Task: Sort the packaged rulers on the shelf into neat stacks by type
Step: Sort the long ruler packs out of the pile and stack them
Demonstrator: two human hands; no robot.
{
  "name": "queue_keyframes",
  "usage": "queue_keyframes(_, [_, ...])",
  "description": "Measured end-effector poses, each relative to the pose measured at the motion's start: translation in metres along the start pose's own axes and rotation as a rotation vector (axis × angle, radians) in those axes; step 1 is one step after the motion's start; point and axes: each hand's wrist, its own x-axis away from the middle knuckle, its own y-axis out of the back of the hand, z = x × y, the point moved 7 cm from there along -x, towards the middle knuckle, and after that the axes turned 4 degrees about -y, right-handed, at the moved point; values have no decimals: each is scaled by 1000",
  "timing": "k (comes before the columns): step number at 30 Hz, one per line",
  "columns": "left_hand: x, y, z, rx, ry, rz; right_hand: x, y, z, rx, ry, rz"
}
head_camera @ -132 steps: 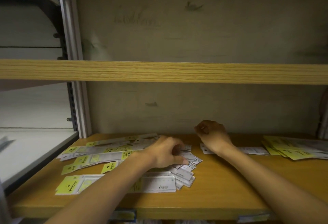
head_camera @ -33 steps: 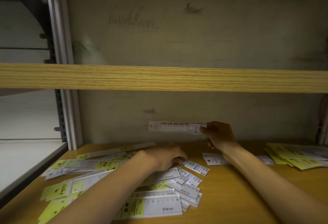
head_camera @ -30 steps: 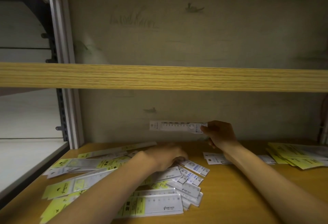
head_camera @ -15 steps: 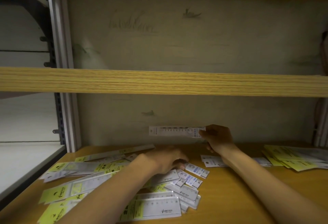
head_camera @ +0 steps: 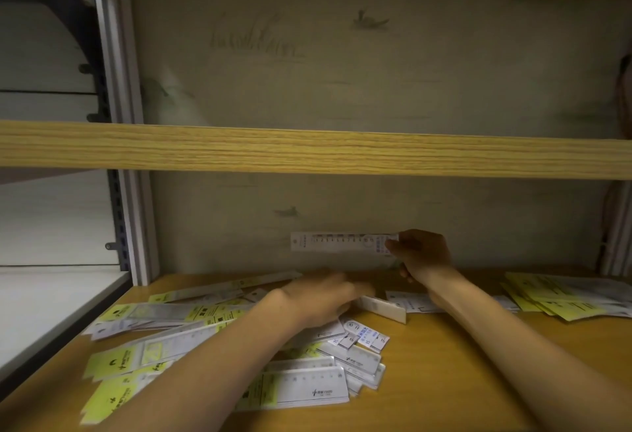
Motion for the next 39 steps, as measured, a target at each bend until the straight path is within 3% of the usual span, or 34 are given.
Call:
queue_keyframes(12, [45,39,7,-246,81,-285,13,-3,-1,-109,-57,-11])
queue_keyframes(20, [96,56,17,-421,229,-321,40,-22,3,-153,-80,8])
queue_keyframes(29, [119,61,24,-363,185,-379,60,-35,10,-172,-122,-1])
queue_keyframes(39, [99,58,0,-198,169,-421,66,12,-9,-236,-69,-85])
